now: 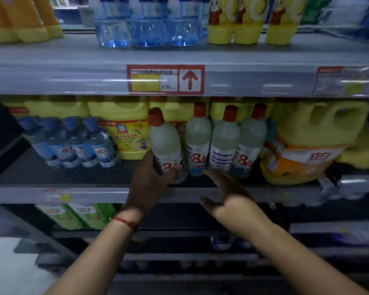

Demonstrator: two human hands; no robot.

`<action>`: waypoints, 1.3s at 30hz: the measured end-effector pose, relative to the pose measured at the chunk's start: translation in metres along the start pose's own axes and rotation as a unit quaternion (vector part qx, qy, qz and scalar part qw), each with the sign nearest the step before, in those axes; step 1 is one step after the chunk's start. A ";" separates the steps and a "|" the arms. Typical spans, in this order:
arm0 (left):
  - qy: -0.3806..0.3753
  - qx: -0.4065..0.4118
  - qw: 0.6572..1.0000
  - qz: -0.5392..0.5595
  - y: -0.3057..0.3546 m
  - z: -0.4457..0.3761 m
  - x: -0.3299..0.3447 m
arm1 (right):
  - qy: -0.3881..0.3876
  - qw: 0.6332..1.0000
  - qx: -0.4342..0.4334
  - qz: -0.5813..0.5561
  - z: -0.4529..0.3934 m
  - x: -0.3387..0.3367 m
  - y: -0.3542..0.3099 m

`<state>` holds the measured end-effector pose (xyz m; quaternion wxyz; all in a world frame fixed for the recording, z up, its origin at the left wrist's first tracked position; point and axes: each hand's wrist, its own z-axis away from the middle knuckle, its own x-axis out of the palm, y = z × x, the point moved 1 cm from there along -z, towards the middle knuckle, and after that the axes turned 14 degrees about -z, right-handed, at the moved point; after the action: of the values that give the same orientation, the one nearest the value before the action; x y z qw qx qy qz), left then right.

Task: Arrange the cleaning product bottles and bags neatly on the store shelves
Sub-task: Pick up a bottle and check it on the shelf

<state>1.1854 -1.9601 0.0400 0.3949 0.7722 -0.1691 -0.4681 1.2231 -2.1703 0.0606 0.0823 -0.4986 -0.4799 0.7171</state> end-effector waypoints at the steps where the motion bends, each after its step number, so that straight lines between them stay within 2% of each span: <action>1: 0.000 -0.008 1.000 0.017 0.004 0.009 -0.006 | 0.022 1.000 0.000 -0.021 0.006 0.003 -0.007; 3: -0.029 -0.014 0.996 0.083 0.017 0.032 -0.020 | 0.051 0.995 -0.007 -0.081 0.019 0.010 -0.025; 6: -0.100 0.017 0.977 0.186 0.033 0.071 -0.034 | 0.053 0.980 -0.012 -0.191 0.044 0.027 -0.051; 11: -0.199 -0.046 0.936 0.285 0.021 0.119 -0.027 | 0.094 0.953 0.031 -0.286 0.088 0.061 -0.051; 13: -0.226 -0.140 0.885 0.382 0.018 0.128 -0.021 | 0.109 0.949 0.069 -0.289 0.105 0.076 -0.045; 15: -0.251 -0.270 0.801 0.472 0.018 0.134 -0.015 | 0.131 0.944 0.106 -0.282 0.121 0.092 -0.038; 17: -0.267 -0.348 0.729 0.526 0.018 0.142 -0.008 | 0.154 0.939 0.145 -0.271 0.135 0.104 -0.033; 20: -0.280 -0.387 0.681 0.555 0.014 0.155 0.002 | 0.176 0.927 0.187 -0.273 0.154 0.115 -0.028; 24: -0.327 -0.376 0.663 0.559 0.012 0.169 0.013 | 0.194 0.911 0.226 -0.287 0.177 0.119 -0.017; 27: -0.370 -0.359 0.676 0.527 0.013 0.179 0.022 | 0.215 0.892 0.254 -0.305 0.193 0.118 -0.008; 31: -0.412 -0.326 0.739 0.421 0.017 0.188 0.031 | 0.212 0.862 0.273 -0.370 0.212 0.117 0.006; 36: -0.415 -0.178 0.854 0.259 0.031 0.196 0.046 | 0.208 0.815 0.265 -0.472 0.229 0.116 0.024; 39: -0.404 -0.074 0.897 0.165 0.053 0.195 0.057 | 0.215 0.776 0.251 -0.536 0.235 0.118 0.033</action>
<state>1.0526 -2.1176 -0.0015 0.4198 0.4464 -0.4040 -0.6792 0.9908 -2.2599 -0.0299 0.6771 -0.2633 -0.4423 0.5260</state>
